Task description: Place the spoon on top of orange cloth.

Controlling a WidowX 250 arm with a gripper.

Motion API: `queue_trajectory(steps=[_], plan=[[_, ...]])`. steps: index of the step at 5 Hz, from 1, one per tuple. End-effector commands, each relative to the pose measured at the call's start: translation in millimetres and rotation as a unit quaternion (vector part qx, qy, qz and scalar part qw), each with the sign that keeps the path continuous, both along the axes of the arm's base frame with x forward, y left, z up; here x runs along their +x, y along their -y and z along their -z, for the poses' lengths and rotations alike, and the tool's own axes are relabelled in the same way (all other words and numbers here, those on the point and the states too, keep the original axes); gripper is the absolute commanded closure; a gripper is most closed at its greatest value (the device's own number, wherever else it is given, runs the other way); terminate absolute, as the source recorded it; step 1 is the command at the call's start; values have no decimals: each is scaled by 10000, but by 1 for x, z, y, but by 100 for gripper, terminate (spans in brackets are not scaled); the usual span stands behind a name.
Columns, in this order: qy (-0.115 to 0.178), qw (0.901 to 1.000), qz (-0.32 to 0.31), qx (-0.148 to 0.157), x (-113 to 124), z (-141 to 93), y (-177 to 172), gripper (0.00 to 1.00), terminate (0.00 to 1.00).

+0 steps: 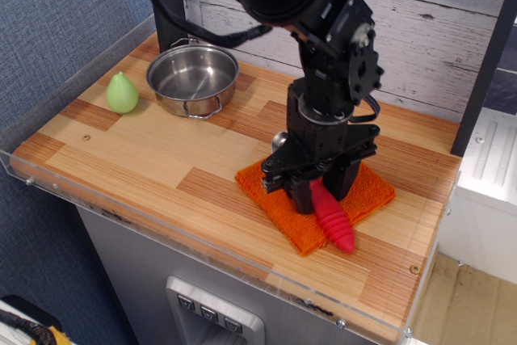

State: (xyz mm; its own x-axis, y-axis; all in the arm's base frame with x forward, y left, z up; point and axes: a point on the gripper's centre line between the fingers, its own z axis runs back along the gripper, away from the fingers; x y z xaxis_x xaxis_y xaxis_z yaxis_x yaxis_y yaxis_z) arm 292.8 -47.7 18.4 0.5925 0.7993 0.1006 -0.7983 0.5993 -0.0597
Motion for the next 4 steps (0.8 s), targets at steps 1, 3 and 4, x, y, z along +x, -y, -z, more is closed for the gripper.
queue_trajectory(steps=[1, 3, 4], plan=[[525, 9984, -160, 159, -12, -54, -2, 0, 0], [401, 9957, 481, 687, -23, -91, -18, 0, 0], [296, 9870, 1338, 834, -28, -102, -32, 0, 0]])
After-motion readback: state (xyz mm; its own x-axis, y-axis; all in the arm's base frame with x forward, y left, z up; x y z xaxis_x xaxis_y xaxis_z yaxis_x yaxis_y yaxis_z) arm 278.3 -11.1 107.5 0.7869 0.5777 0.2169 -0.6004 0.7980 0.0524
